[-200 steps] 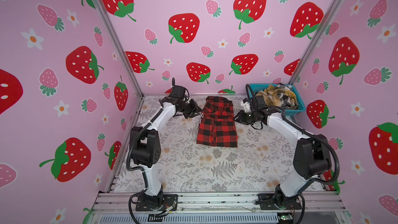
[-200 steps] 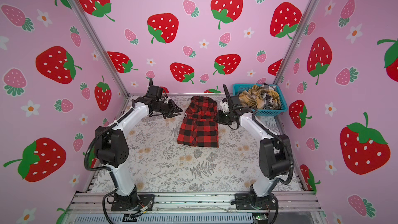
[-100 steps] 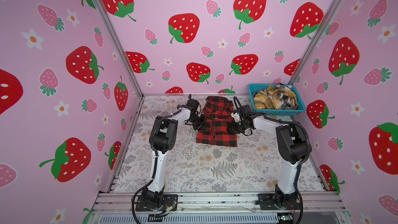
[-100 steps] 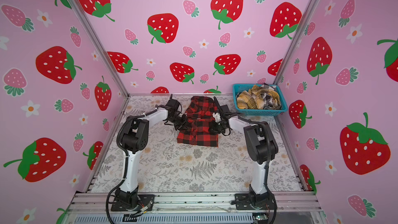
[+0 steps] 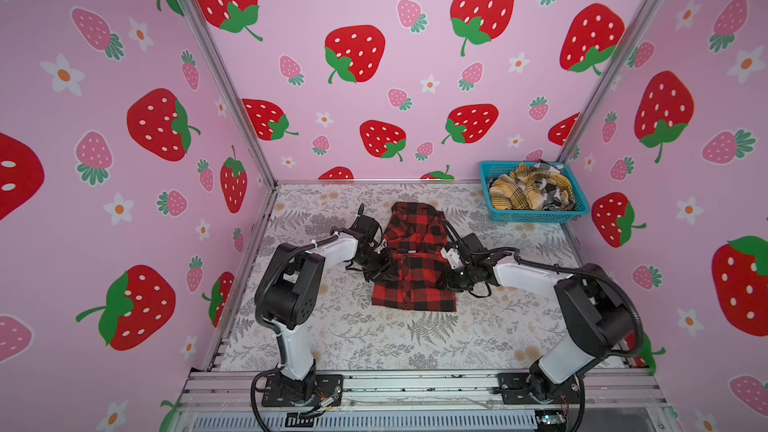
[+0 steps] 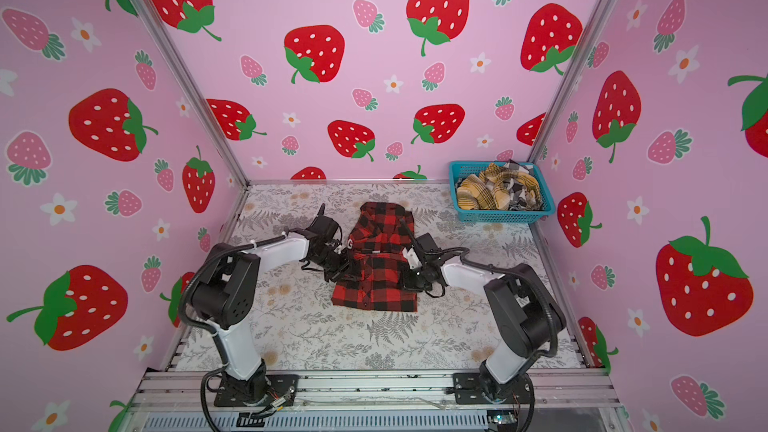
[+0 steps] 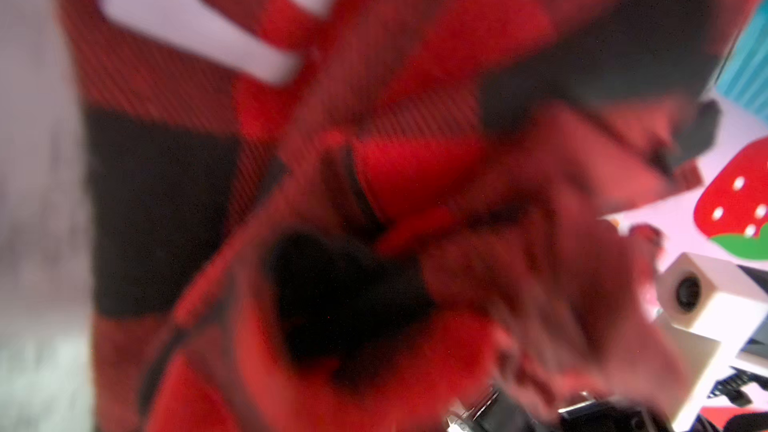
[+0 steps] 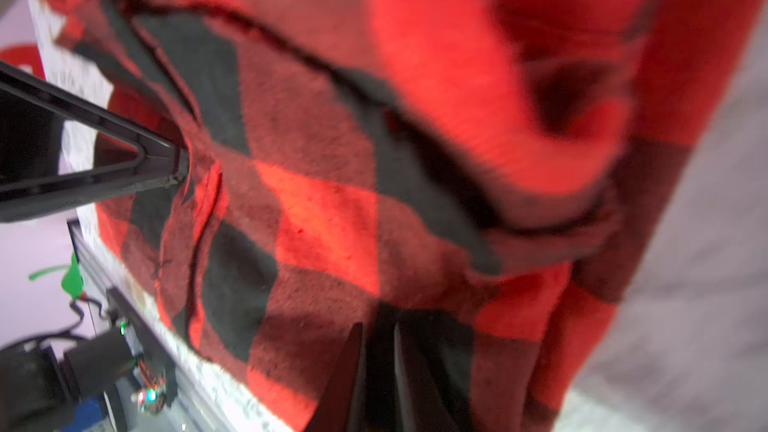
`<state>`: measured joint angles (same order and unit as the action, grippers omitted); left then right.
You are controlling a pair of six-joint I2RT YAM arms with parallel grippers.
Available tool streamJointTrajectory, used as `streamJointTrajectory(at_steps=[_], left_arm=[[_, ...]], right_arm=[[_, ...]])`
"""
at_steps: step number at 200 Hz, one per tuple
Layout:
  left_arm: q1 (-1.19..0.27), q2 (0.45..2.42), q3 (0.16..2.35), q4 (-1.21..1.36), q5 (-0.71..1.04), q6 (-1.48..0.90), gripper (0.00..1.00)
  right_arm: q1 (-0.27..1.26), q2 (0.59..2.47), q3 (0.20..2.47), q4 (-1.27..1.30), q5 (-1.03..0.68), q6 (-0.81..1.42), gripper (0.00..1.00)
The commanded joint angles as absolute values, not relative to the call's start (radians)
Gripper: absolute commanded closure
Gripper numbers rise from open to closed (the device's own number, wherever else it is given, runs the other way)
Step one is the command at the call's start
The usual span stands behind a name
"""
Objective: Fold and stack the long sleeve shirts
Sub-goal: 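Lay the folded end on the far half and open both grippers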
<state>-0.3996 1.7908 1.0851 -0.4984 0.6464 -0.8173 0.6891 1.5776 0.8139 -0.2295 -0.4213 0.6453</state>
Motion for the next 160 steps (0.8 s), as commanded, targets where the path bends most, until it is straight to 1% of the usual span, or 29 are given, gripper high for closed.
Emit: streamJointTrajectory(at_steps=[1, 20, 43, 71, 81, 104, 124, 144, 160], left_arm=[[-0.406, 1.674, 1.027, -0.483, 0.642, -0.837, 0.72], [-0.386, 1.64, 1.052, -0.516, 0.601, -0.817, 0.71], [-0.339, 1.681, 1.096, -0.479, 0.625, -0.817, 0.77], [-0.299, 1.793, 1.173, -0.458, 0.633, -0.811, 0.8], [-0.298, 1.845, 1.193, -0.434, 0.654, -0.819, 0.81], [-0.302, 1.947, 1.23, -0.398, 0.666, -0.828, 0.82], [-0.304, 2.017, 1.25, -0.389, 0.675, -0.83, 0.82], [-0.311, 2.03, 1.237, -0.383, 0.674, -0.83, 0.82], [-0.313, 1.99, 1.211, -0.383, 0.68, -0.831, 0.81]], right_arm=[[0.709, 1.479, 0.77, -0.232, -0.365, 0.729, 0.81], [0.708, 1.446, 0.804, -0.263, -0.324, 0.733, 0.8], [0.697, 1.502, 0.883, -0.284, -0.31, 0.704, 0.8], [0.682, 1.6, 0.959, -0.269, -0.291, 0.688, 0.8], [0.663, 1.644, 0.973, -0.26, -0.295, 0.683, 0.82], [0.614, 1.711, 0.978, -0.241, -0.281, 0.668, 0.82], [0.573, 1.741, 0.964, -0.222, -0.309, 0.657, 0.83], [0.568, 1.757, 0.969, -0.226, -0.325, 0.64, 0.82], [0.568, 1.753, 0.988, -0.258, -0.321, 0.622, 0.79]])
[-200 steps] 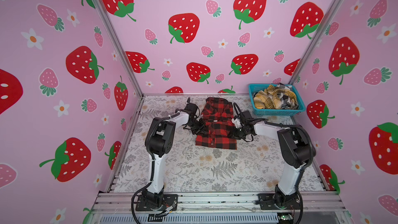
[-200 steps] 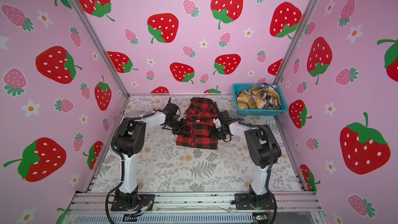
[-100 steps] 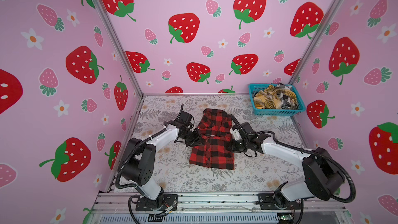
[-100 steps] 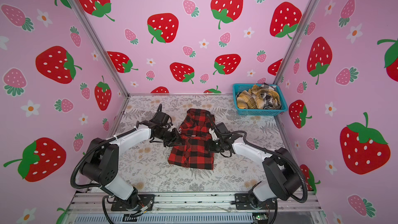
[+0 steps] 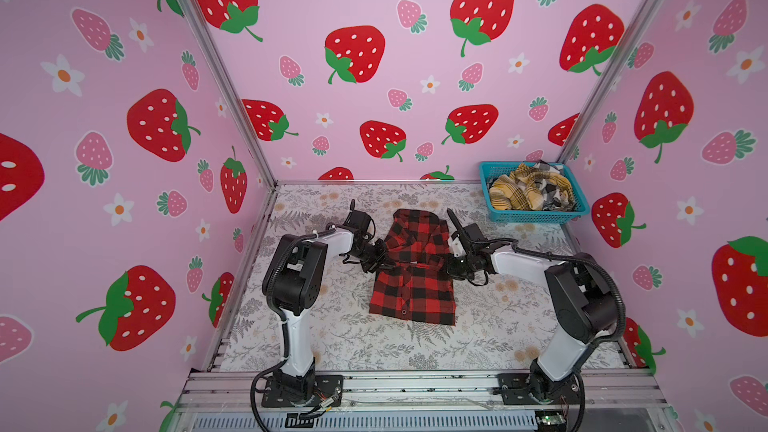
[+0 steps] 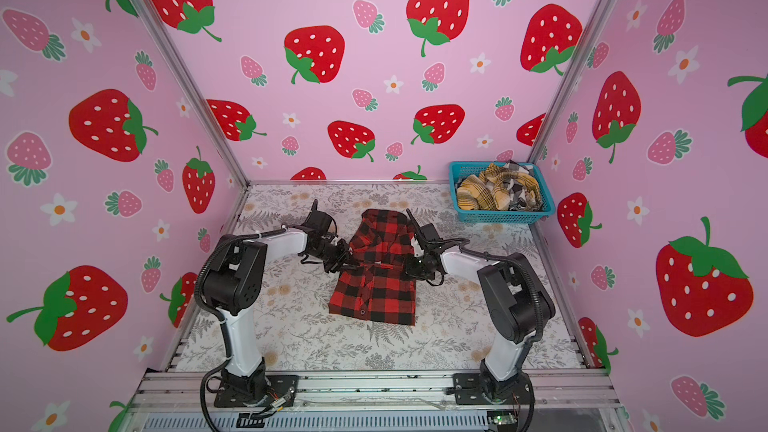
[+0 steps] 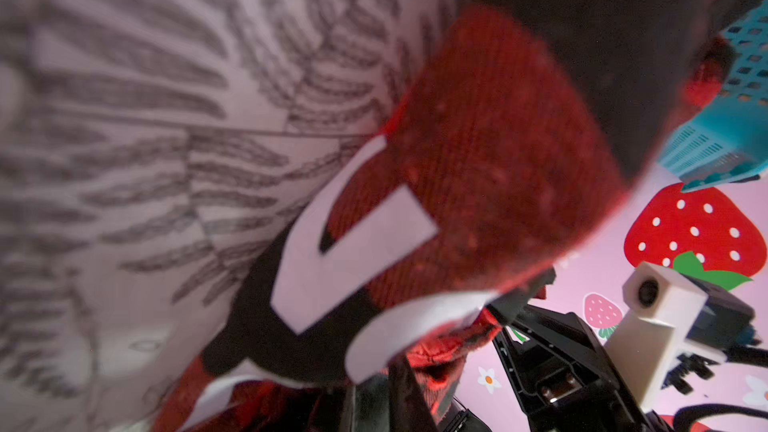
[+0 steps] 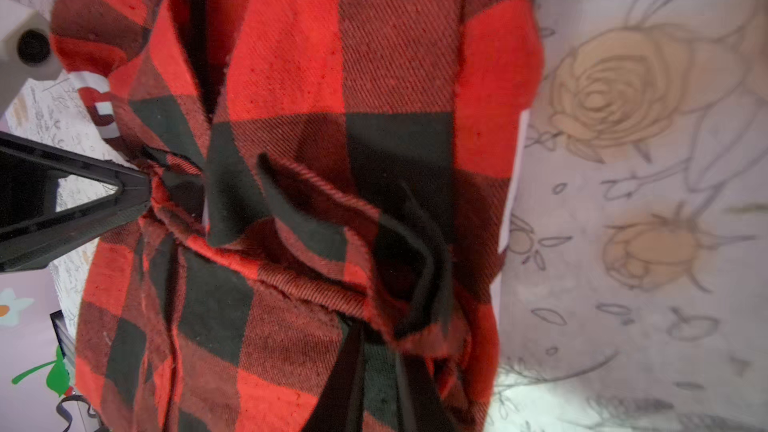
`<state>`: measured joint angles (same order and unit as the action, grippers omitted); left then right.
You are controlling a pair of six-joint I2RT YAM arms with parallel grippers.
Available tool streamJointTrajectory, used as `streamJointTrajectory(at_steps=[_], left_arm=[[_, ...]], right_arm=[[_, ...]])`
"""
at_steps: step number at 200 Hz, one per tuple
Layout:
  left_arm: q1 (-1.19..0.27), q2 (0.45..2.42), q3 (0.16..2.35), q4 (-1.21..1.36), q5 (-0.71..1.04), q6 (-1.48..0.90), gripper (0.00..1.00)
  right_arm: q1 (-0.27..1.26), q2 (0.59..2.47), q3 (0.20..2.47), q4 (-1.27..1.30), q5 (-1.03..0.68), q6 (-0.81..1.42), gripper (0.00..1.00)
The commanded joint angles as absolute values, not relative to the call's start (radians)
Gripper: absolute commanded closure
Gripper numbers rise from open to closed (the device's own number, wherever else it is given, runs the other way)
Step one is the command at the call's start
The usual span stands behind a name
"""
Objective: Fold and stack the long sleeve shirts
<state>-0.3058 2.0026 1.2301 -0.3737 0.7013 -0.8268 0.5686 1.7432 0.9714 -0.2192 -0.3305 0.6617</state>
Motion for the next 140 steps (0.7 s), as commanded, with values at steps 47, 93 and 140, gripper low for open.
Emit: streamJointTrajectory(at_steps=[47, 93, 140], left_arm=[[-0.288, 1.619, 1.162, -0.565, 0.544, -0.741, 0.59], [-0.278, 1.317, 0.999, -0.679, 0.474, -0.686, 0.5], [-0.336, 1.332, 0.869, -0.572, 0.618, -0.763, 0.73]], right_arm=[[0.6, 1.497, 0.969, -0.387, -0.291, 0.606, 0.43], [0.675, 1.241, 0.779, -0.473, -0.246, 0.723, 0.31], [0.731, 1.114, 0.672, -0.408, -0.264, 0.84, 0.6]])
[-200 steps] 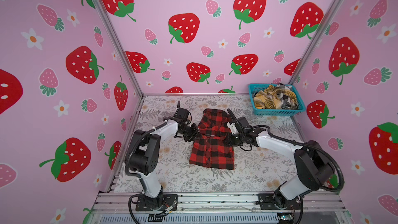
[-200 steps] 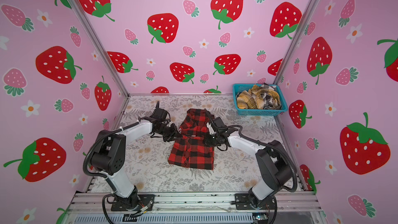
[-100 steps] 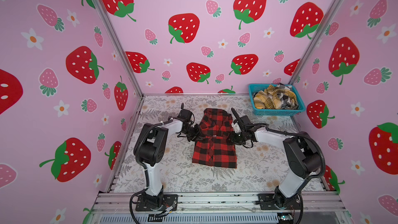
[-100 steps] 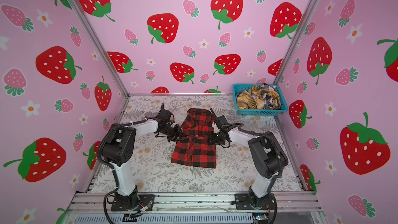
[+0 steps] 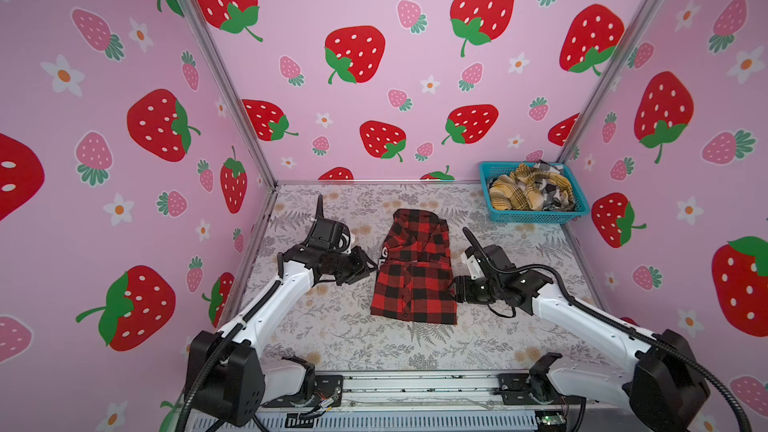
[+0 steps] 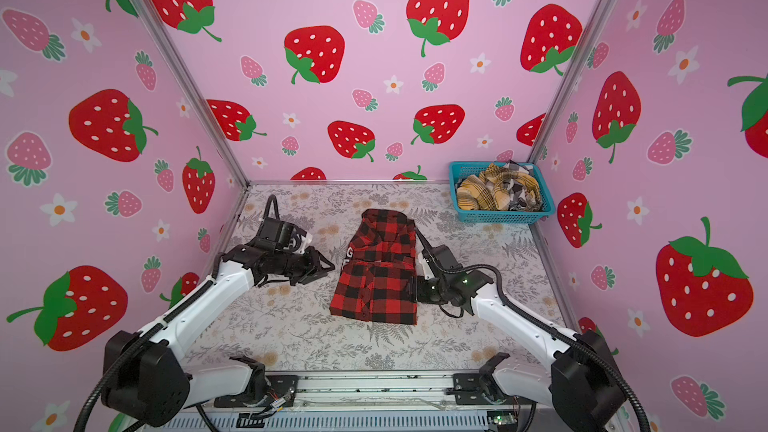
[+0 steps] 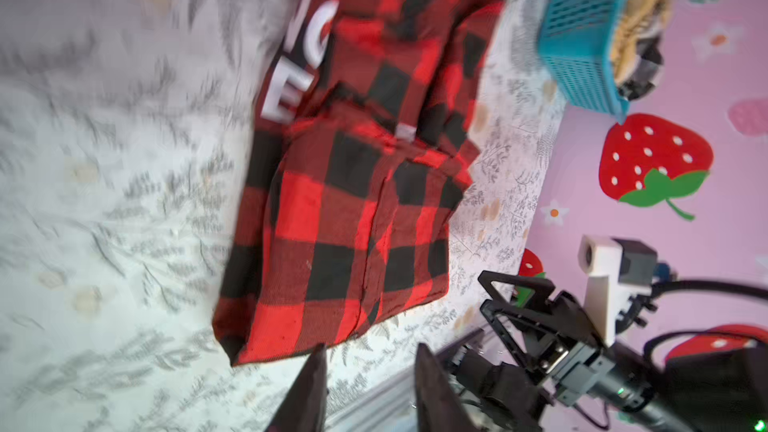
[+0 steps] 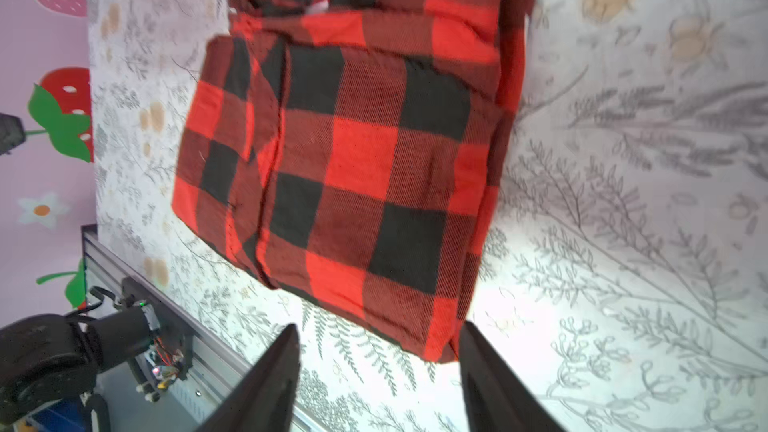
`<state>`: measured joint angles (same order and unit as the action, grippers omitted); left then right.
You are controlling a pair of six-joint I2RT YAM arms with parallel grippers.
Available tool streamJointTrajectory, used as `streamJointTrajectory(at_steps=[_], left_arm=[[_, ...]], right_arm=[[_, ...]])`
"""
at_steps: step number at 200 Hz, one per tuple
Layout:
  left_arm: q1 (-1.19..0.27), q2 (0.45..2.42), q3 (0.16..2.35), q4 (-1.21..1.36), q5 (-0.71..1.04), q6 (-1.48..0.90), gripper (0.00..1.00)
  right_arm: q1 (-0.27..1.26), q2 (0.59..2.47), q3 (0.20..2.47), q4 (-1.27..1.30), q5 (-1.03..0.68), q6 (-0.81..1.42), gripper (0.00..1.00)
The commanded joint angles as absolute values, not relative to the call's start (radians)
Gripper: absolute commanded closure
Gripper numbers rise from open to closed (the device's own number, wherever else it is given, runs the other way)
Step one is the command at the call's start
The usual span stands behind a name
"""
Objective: Fold and stack the long sleeve shirts
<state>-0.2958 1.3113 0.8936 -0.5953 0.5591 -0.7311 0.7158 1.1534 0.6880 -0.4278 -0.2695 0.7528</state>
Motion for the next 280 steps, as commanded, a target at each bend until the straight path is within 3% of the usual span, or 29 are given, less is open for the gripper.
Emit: streamJointTrajectory(at_steps=[1, 22, 50, 92, 102, 138, 177, 187, 210, 226, 250, 280], left_arm=[[-0.338, 1.333, 0.868, -0.57, 0.619, -0.764, 0.73], [-0.362, 1.384, 0.884, -0.518, 0.625, -0.779, 0.82], [-0.361, 1.479, 0.876, -0.458, 0.625, -0.807, 0.9], [-0.379, 1.562, 0.836, -0.414, 0.632, -0.813, 0.93], [-0.383, 1.575, 0.827, -0.409, 0.635, -0.812, 0.98], [-0.399, 1.619, 0.779, -0.36, 0.629, -0.833, 0.99], [-0.441, 1.633, 0.73, -0.293, 0.65, -0.893, 1.0], [-0.44, 1.596, 0.74, -0.317, 0.651, -0.894, 0.96], [-0.426, 1.456, 0.818, -0.493, 0.577, -0.833, 0.62], [-0.397, 1.366, 0.854, -0.61, 0.525, -0.792, 0.48], [-0.291, 1.288, 0.807, -0.679, 0.573, -0.748, 0.39], [-0.21, 1.294, 0.69, -0.617, 0.695, -0.736, 0.34]], right_arm=[[0.732, 1.114, 0.672, -0.407, -0.264, 0.841, 0.61], [0.747, 1.137, 0.674, -0.378, -0.271, 0.858, 0.74], [0.774, 1.21, 0.671, -0.336, -0.281, 0.88, 0.79], [0.79, 1.303, 0.632, -0.243, -0.284, 0.903, 0.81], [0.791, 1.324, 0.619, -0.231, -0.283, 0.903, 0.81], [0.79, 1.382, 0.585, -0.218, -0.266, 0.912, 0.82], [0.791, 1.358, 0.654, -0.307, -0.223, 0.881, 0.75], [0.79, 1.329, 0.68, -0.346, -0.207, 0.872, 0.7], [0.79, 1.262, 0.719, -0.459, -0.171, 0.855, 0.5], [0.792, 1.209, 0.713, -0.509, -0.164, 0.857, 0.39], [0.791, 1.142, 0.668, -0.527, -0.165, 0.879, 0.3], [0.791, 1.126, 0.6, -0.454, -0.223, 0.922, 0.28]])
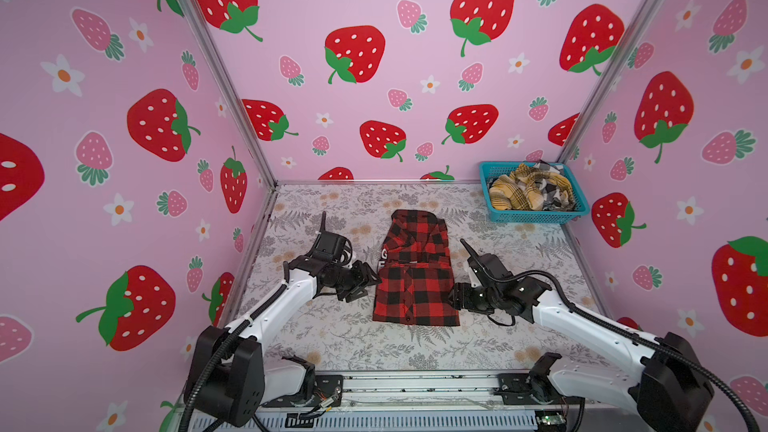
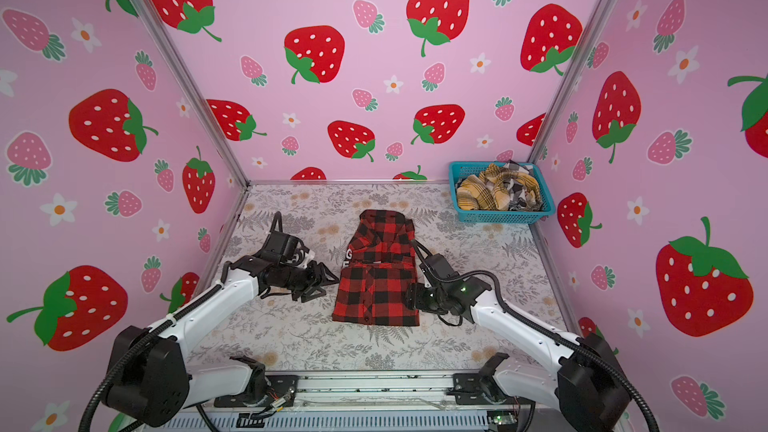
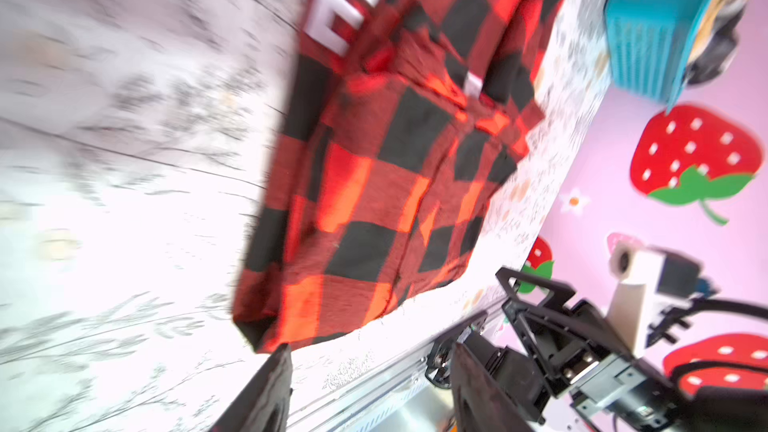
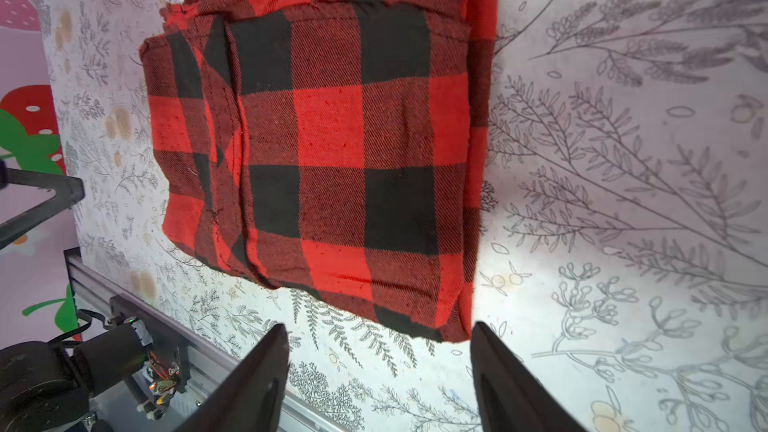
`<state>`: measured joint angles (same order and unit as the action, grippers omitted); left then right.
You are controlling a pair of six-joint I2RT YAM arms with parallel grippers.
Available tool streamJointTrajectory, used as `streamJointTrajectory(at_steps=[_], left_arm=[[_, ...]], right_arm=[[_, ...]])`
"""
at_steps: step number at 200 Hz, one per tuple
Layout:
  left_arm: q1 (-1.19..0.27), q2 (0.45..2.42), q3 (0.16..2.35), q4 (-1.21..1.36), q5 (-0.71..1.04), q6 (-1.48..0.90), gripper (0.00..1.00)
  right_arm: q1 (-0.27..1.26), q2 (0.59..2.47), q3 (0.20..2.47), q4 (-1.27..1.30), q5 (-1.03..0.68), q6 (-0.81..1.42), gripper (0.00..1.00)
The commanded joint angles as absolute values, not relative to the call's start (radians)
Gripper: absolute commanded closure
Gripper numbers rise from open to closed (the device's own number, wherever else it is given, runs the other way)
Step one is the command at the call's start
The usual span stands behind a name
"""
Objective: Fold and stack the long sleeve shirts
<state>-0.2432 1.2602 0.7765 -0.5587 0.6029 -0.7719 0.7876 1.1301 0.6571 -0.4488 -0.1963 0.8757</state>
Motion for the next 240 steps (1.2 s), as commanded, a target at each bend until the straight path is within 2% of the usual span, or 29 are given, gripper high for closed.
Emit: streamJointTrajectory(at_steps=[1, 41, 89, 160, 172, 176, 195, 218, 240], left_arm=[[-0.21, 1.297, 0.688, -0.614, 0.7, -0.737, 0.34], [-0.21, 1.363, 0.611, -0.468, 0.756, -0.812, 0.32], [-0.224, 1.484, 0.594, -0.4, 0.785, -0.807, 0.35], [-0.227, 1.621, 0.574, -0.372, 0.742, -0.795, 0.38], [-0.227, 1.618, 0.573, -0.382, 0.731, -0.796, 0.38], [-0.227, 1.614, 0.574, -0.385, 0.726, -0.796, 0.38], [-0.226, 1.584, 0.569, -0.412, 0.705, -0.793, 0.38], [-0.221, 1.554, 0.56, -0.442, 0.678, -0.786, 0.38], [-0.216, 1.583, 0.569, -0.433, 0.67, -0.789, 0.39]], right_arm=[[0.791, 1.126, 0.597, -0.45, -0.224, 0.923, 0.28], [0.777, 1.173, 0.526, -0.338, -0.276, 0.948, 0.25], [0.745, 1.207, 0.443, -0.229, -0.324, 0.988, 0.3], [0.718, 1.25, 0.395, -0.131, -0.367, 1.027, 0.47], [0.718, 1.26, 0.399, -0.131, -0.375, 1.024, 0.48], [0.716, 1.261, 0.402, -0.13, -0.376, 1.023, 0.51], [0.715, 1.265, 0.397, -0.127, -0.377, 1.024, 0.54], [0.712, 1.264, 0.391, -0.12, -0.382, 1.026, 0.63], [0.707, 1.266, 0.39, -0.12, -0.383, 1.026, 0.61]])
